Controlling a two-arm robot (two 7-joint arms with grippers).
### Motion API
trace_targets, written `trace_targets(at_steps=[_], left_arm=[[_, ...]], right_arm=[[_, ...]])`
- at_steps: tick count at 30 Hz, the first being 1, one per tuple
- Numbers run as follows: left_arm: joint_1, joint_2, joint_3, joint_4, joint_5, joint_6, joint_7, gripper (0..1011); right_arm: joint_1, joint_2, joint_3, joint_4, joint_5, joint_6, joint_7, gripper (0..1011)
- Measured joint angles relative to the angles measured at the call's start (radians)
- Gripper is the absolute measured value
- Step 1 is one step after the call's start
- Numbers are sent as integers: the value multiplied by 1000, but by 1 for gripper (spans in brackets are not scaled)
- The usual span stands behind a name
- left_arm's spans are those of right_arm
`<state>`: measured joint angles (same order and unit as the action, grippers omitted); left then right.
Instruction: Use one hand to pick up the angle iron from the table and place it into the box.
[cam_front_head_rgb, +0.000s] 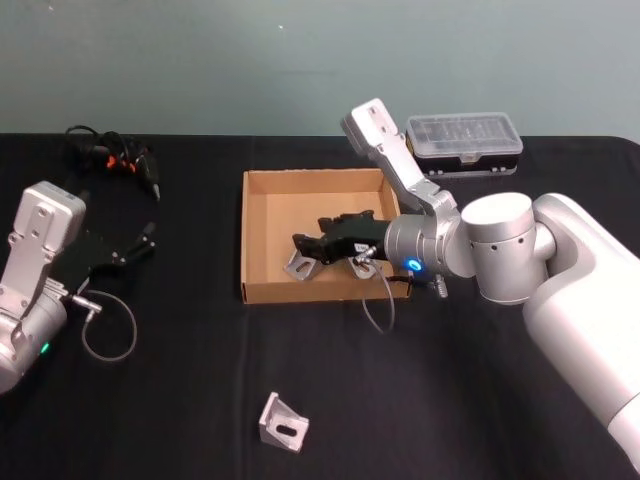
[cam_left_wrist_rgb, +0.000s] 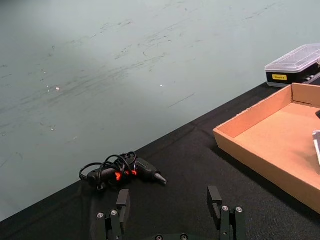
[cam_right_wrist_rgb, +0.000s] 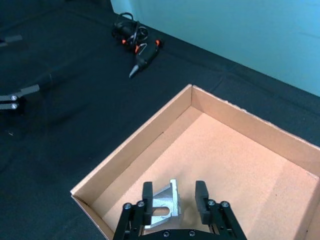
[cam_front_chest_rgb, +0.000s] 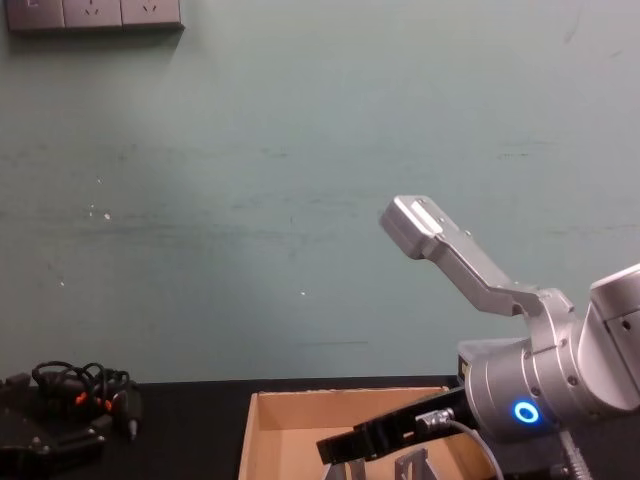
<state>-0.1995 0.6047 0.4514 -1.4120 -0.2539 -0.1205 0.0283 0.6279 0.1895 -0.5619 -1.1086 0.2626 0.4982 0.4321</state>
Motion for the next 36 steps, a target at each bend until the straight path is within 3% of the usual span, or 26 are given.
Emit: trace_targets(at_steps=[3,11,17,26,36], left_arm=[[0,0,0,0,0,0,0,1011],[0,0,0,0,0,0,0,1011],[0,0,0,0,0,0,0,1011],[0,0,0,0,0,0,0,1011],[0,0,0,0,0,0,0,1011]], right_arm=[[-7,4,8,-21,-1,-1,0,611],[-34,28,30,-94,-1,-11,-8,818],[-119,100,60,-240,9,-77,-5,1000],[-283,226,128,-462,80,-141,16,1002],[-409,322,151,-600,144,-194,50,1002]])
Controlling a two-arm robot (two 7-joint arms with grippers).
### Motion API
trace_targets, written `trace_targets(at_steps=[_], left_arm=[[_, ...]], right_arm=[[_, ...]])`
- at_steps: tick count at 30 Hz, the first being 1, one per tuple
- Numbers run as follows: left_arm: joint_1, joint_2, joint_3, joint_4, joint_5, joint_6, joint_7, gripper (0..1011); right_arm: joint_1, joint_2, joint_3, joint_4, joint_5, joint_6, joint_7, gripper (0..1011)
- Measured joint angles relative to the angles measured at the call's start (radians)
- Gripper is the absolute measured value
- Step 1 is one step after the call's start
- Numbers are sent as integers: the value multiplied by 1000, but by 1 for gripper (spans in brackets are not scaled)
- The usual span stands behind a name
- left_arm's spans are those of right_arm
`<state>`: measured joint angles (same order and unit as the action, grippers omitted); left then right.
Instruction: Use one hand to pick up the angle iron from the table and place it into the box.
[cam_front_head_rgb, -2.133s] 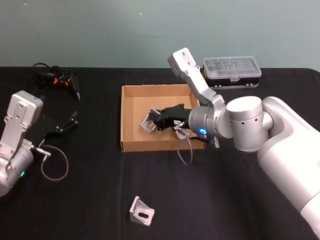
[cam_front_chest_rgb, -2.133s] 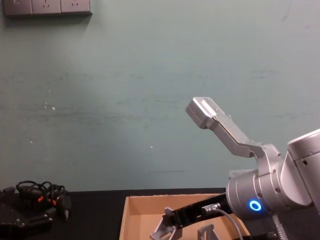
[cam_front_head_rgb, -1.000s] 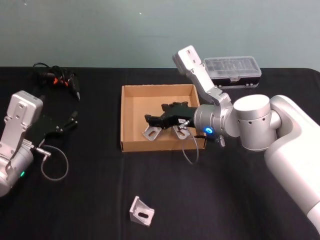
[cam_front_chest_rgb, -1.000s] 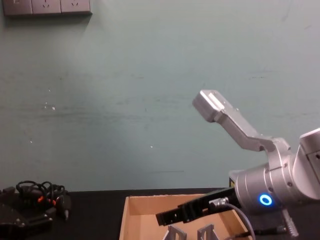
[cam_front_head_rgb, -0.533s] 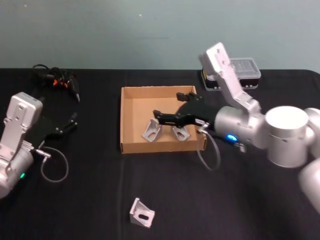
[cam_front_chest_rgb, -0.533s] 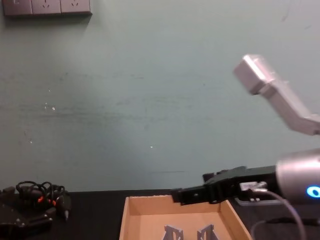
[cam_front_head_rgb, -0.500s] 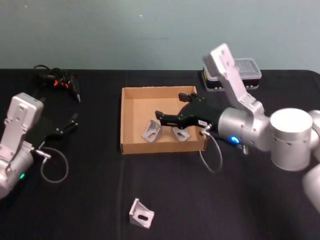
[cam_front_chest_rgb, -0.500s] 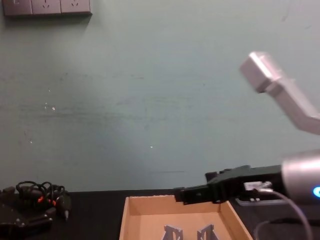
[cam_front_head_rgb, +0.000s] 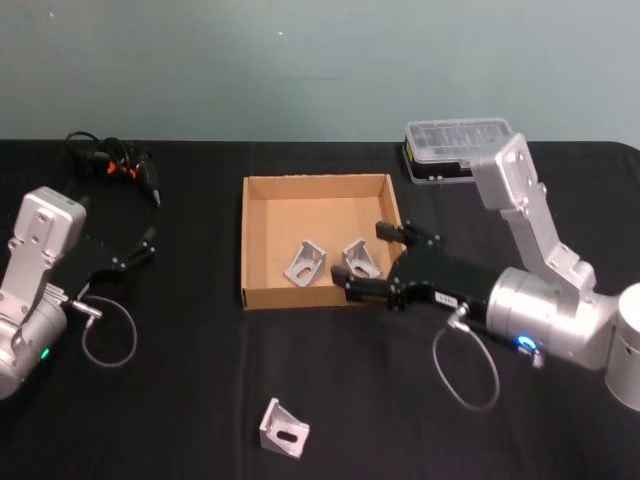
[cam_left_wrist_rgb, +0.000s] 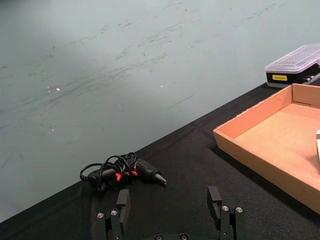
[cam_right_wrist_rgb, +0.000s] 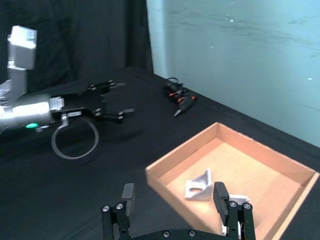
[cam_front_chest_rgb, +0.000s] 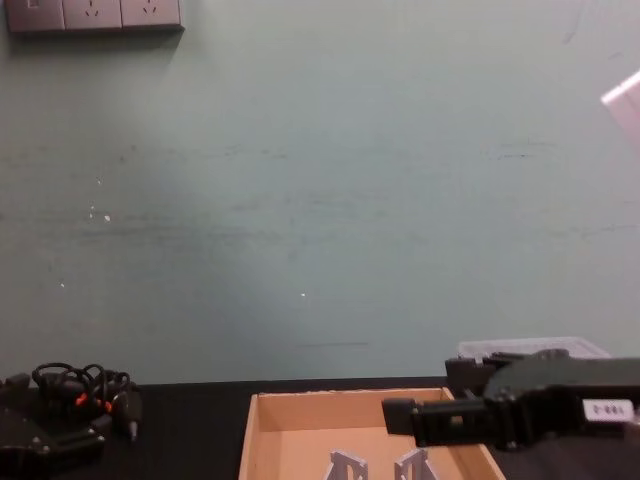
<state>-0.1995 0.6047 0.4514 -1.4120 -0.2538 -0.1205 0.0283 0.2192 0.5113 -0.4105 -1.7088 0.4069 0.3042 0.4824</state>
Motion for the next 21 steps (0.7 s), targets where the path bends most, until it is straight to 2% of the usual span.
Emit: trace_targets(at_steps=[12,15,18,21], left_arm=[[0,0,0,0,0,0,0,1011],[0,0,0,0,0,0,0,1011],[0,0,0,0,0,0,0,1011],[0,0,0,0,0,0,0,1011]], right_arm=[[-99,115,-13,-90,45,-24,53,1002],[-102,145,-41,-94,50,-25,87,1002],[-91,157,-70,-94,48,-22,116,1002],[-68,167,-117,-84,33,-13,153,1002]])
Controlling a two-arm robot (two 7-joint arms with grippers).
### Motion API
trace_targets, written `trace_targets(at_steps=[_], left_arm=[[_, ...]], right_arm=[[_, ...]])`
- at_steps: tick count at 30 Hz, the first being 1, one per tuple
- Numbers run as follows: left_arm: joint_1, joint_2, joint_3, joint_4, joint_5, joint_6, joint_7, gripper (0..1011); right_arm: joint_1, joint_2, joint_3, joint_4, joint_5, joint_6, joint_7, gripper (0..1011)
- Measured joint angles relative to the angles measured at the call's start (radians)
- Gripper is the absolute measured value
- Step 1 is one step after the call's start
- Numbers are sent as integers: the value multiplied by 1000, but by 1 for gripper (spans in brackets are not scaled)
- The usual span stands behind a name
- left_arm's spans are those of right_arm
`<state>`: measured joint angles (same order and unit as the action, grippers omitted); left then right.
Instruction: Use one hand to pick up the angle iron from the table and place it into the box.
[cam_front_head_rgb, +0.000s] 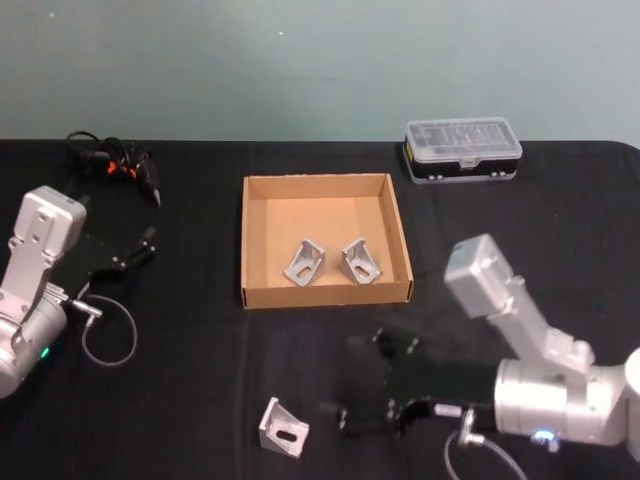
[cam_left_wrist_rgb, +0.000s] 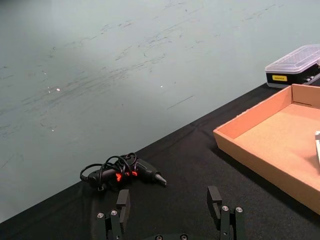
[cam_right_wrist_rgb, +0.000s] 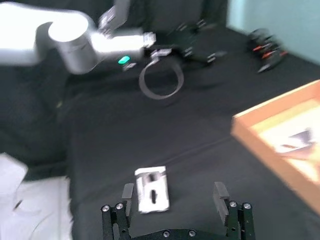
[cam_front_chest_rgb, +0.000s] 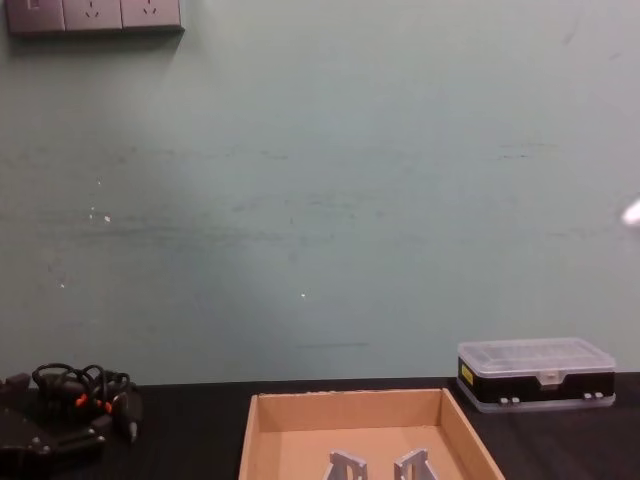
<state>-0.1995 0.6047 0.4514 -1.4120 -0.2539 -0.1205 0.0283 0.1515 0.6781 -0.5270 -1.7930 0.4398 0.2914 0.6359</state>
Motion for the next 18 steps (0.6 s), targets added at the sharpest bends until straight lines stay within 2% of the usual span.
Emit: trace_targets(at_steps=[1,7,11,18], left_arm=[[0,0,0,0,0,0,0,1011],[0,0,0,0,0,0,0,1011],[0,0,0,0,0,0,0,1011],[0,0,0,0,0,0,0,1011]], right_arm=[[15,1,-27,8,-10,6,17,1002],[67,-13,-111,58,-45,25,59,1002],[95,-27,-150,88,-60,33,70,1002],[131,-45,-193,122,-73,39,72,1002]])
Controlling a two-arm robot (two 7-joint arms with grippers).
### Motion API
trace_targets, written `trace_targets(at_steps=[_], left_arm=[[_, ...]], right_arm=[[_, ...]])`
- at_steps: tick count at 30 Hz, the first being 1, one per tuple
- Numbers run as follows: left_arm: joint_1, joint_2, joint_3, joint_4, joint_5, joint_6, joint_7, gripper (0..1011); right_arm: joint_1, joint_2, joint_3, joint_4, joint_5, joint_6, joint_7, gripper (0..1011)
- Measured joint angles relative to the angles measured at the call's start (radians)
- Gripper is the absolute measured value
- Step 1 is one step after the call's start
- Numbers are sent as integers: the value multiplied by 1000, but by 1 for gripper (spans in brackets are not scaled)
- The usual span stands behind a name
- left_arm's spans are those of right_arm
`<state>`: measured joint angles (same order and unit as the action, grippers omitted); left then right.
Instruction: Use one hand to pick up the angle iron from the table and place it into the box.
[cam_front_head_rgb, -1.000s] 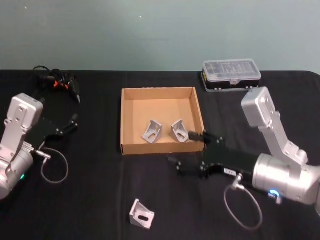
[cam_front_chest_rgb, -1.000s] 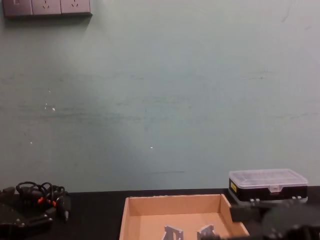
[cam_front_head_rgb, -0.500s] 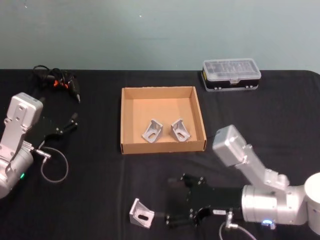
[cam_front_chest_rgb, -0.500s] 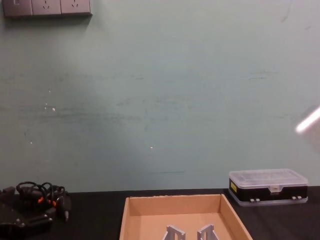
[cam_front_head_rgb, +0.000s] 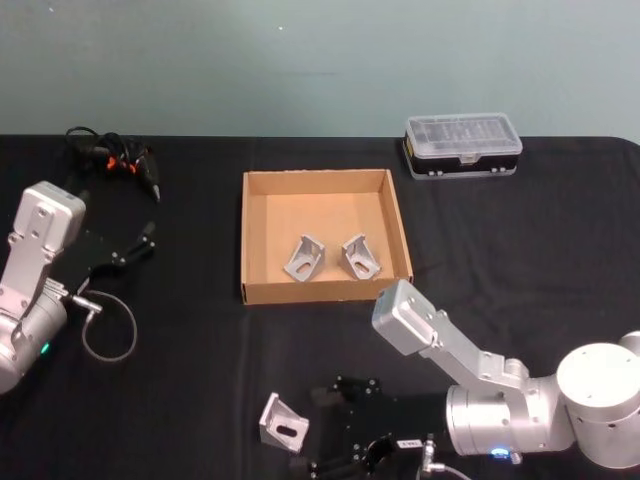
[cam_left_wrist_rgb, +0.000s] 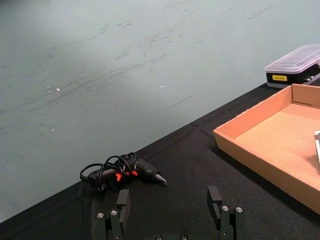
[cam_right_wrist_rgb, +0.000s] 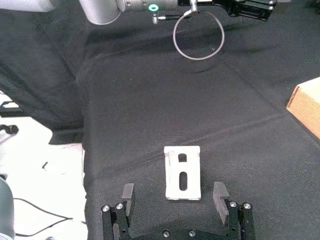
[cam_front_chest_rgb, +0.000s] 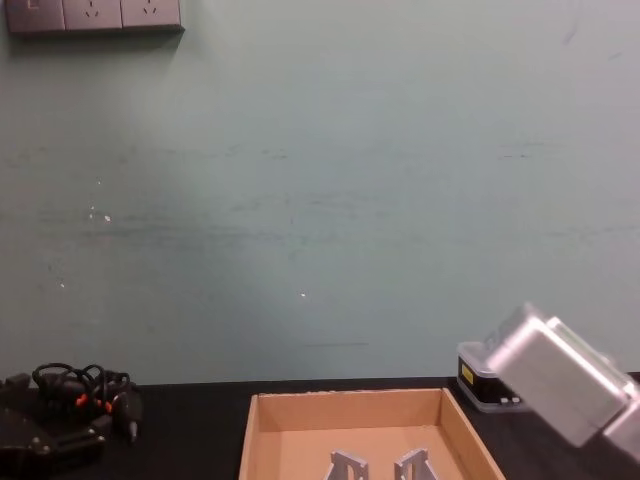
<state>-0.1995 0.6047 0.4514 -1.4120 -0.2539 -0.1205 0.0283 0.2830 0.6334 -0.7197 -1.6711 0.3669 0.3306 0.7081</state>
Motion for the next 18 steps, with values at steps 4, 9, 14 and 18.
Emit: trace_targets(at_steps=[4,9,14,18], left_arm=[[0,0,0,0,0,0,0,1011],[0,0,0,0,0,0,0,1011],[0,0,0,0,0,0,0,1011],[0,0,0,0,0,0,0,1011]], right_arm=[[14,-8,-15,11,-4,2,0,1002],[30,-23,-29,30,-9,2,-7,1002],[45,-40,-37,46,-16,-2,-16,1002],[60,-59,-45,63,-21,-7,-21,1002]])
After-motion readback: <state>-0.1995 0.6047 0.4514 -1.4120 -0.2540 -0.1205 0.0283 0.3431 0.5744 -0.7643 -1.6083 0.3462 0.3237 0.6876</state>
